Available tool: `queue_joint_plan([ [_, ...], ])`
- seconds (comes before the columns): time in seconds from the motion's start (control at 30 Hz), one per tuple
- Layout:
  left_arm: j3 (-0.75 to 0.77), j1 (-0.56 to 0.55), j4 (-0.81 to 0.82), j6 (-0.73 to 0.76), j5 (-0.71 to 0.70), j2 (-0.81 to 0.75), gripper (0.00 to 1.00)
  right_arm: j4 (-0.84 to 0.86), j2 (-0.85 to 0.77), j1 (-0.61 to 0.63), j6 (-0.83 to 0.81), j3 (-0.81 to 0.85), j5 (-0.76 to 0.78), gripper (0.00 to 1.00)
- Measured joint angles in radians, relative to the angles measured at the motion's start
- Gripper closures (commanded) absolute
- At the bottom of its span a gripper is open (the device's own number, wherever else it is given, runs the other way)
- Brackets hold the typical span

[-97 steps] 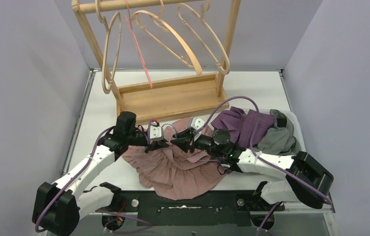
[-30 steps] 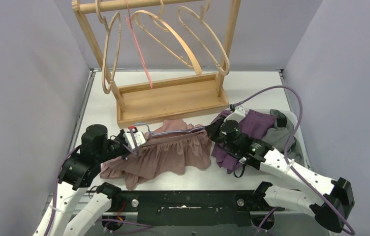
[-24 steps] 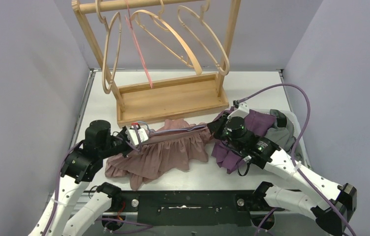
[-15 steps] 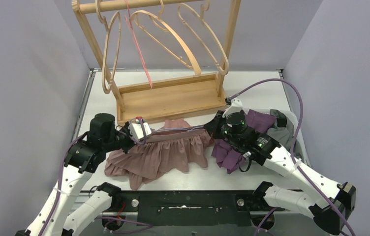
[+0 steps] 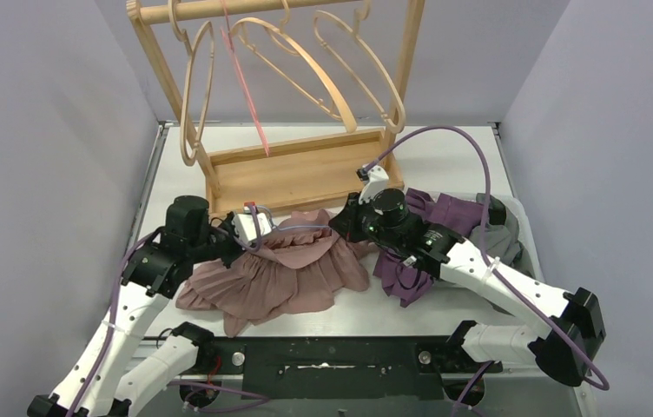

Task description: Place the skirt on the hanger

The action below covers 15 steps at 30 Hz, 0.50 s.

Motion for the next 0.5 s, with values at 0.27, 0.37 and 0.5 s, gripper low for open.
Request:
queue_joint_plan([
  [0.27,-0.069,-0.002,0.111,-0.047,0.057,-0.013,1.00,0.192,0.002,0.048,-0.031,-0.001,-0.190,1.00],
  [0.37,-0.092,-0.002,0.156,-0.065,0.072,-0.021,1.00,0.232,0.001,0.058,-0.045,-0.003,-0.237,0.91],
  [0.5,-0.100,-0.006,0.176,-0.076,0.084,-0.050,1.00,0.193,-0.034,0.057,-0.095,-0.043,-0.234,0.51],
])
